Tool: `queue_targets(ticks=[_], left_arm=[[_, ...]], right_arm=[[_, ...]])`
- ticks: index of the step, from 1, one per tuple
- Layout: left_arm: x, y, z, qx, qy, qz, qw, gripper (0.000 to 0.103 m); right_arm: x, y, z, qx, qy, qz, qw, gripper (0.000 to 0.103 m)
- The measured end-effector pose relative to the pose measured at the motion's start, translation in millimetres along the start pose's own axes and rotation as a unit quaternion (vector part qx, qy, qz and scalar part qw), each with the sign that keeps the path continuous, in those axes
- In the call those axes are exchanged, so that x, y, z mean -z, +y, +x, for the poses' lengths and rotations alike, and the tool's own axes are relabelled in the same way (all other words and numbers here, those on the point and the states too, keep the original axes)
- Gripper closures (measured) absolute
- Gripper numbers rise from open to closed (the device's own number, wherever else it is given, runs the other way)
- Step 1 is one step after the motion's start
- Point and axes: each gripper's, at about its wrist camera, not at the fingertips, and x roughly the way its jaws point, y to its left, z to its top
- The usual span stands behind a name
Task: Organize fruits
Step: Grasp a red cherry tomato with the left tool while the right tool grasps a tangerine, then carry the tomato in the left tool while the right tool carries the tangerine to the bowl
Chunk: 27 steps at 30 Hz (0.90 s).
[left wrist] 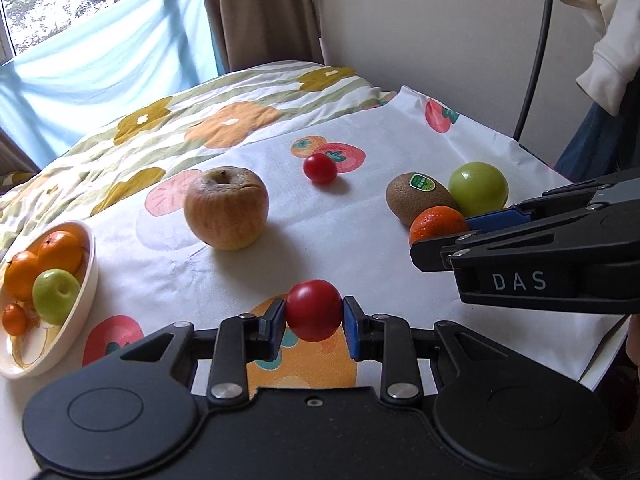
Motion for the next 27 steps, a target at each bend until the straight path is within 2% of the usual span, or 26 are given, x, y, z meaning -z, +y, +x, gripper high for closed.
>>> queue_targets(ticks=[8,14,20,27], left_arm=[[-6.0,17.7,-39.4,-0.04,-0.01,-0.062,0.9972,0.07],[-8.6,36.7,-65.8,-0.081,-0.015,-0.091,0.9925,0.07],[-4.3,72.9,-89.3,-0.118,-0.019,-0.124,0.985,0.07],[4.4,128.4,-103.2,-0.144,-0.023,-0.143,0.979,0.07]], right_arm=[[-19.8,22.7,-24.3,-0.019,-0.006,-0.045,0.999,0.052],[-34.9,47.7,-33.1,-0.047,-0.005,-0.076,0.996,0.052],[-51.3,88.9,-33.7,-0.078,-0.014,-0.118,0.99,0.052],[-66.2,149.8,-20.9,-0.104,-0.019,-0.141,0.984,0.052]])
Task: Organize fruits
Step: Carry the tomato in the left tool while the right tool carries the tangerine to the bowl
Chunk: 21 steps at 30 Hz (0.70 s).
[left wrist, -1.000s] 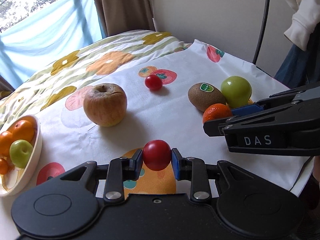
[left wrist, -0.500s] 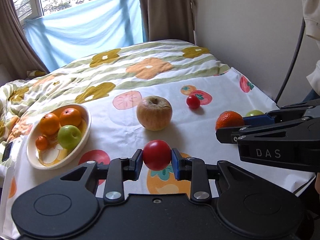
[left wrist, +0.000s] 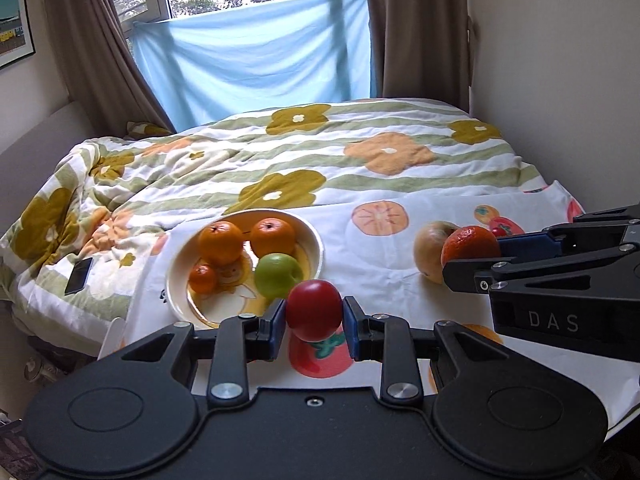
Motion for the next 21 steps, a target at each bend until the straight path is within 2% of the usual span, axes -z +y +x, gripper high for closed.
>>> queue_targets(ticks=[7,13,21], left_arm=[[-2.8,57.1,22.8,0.0,0.014,-0.003,0.9999,0.07],[-3.9,95.5,59.2,0.012,0.029,0.002,0.9995,0.07],[-2.7,129.5,112.4,0.036,0.058,0.014,0.9976,0.07]], right_arm=[[-20.0,47.9,38.7,-0.008,0.013,0.002,1.0,0.052],[-30.7,80.5,79.1,0.003,0.026,0.0,1.0,0.052],[-28.8,101.3,126.2,0.007,0.048,0.002,0.999,0.052]])
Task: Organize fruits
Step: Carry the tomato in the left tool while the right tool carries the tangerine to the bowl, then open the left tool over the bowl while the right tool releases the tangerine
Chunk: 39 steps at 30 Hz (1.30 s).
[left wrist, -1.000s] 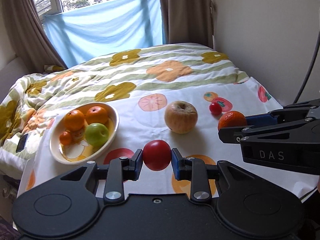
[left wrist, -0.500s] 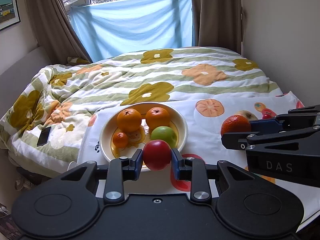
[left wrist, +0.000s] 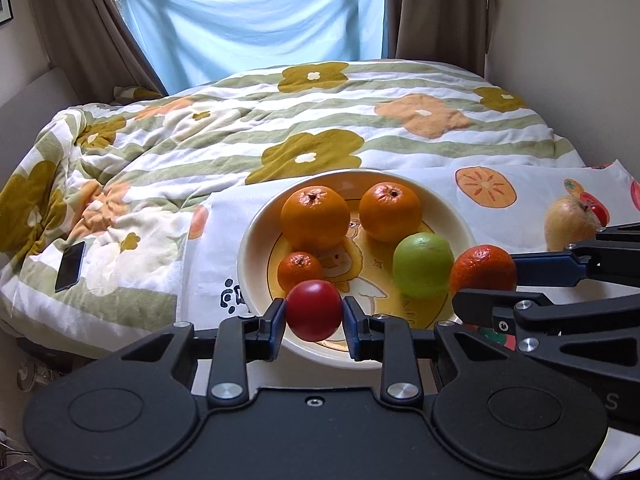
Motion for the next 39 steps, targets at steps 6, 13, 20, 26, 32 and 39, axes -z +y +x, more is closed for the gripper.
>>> queue_targets(ticks=[6,13,20,26,32,39], left_arm=[[-2.2,9.6,26.2,0.018,0.025,0.011,0.9994,0.07],[-3.5,17.5,25.4,0.031,0.022,-0.006,0.9993,0.025],[-4.6,18.4,5.5,0.02,0.008,-0.008,0.9997,0.013],[-3.8,19.6,-8.9,0.013,-0.002,-0.014,0.9998,0.012],[-0.7,28.0,-12.4,0.005,-0.004,-0.026,0.9996,0.012],[4.2,34.8,-9.2,-0.004,-0.001,-0.041,0.9992,0.012]], right_arm=[[4.1,4.6,21.1,0.011,0.016,0.0,1.0,0.052],[9.3,-0.1,27.9,0.022,0.027,0.006,0.999,0.052],[10.1,3.5,28.0,0.02,0.03,-0.003,0.999,0.052],[9.8,12.5,32.9,0.009,0.025,-0.022,0.999,0.052],[9.3,19.0,43.0,0.002,0.02,-0.038,0.999,0.052],[9.2,24.2,49.3,-0.015,0.02,-0.043,0.999,0.039]])
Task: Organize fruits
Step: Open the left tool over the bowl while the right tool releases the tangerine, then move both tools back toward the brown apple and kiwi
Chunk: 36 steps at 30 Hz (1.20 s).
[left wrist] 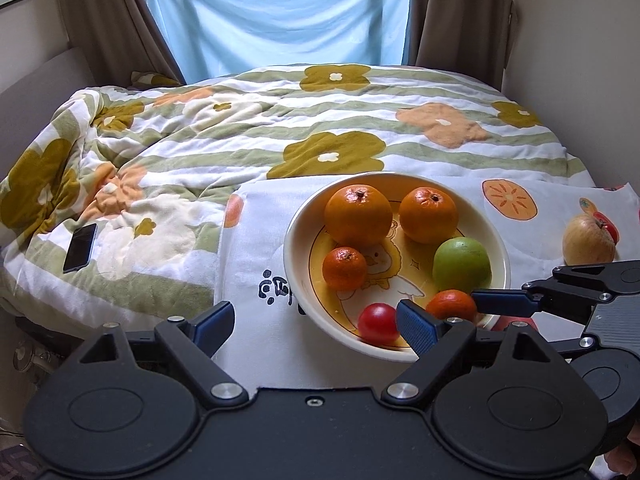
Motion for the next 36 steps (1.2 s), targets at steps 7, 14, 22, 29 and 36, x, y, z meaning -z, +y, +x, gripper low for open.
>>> queue_targets(ticks=[7,14,22,29,36], left_arm=[[1.9,-2.9,6.2,0.006,0.008,-0.002,0.9999,0.012],[0.0,-5.6,4.9,0.015,0.008,0.002,0.9999,0.012],[-4.8,-13.7,-11.2,0.022,0.001,-0.001,0.9998,0.012],[-8.3,-29.4,-37.6,0.016,-0.013,-0.021,0.9996,0.012],[-5.5,-69.5,-70.2,0.001,-0.029,-0.029,0.9992,0.012]], right_arm=[[6.5,5.3,-5.4,0.014,-0.012,0.003,1.0,0.0],[3.7,2.4,-12.2,0.022,-0.012,0.01,1.0,0.0],[5.8,-4.1,-32.9,0.04,-0.023,0.019,0.999,0.0],[14.9,-22.9,-65.6,0.058,-0.044,0.022,0.997,0.0],[31.6,-56.4,-109.4,0.044,-0.054,0.016,0.997,0.0]])
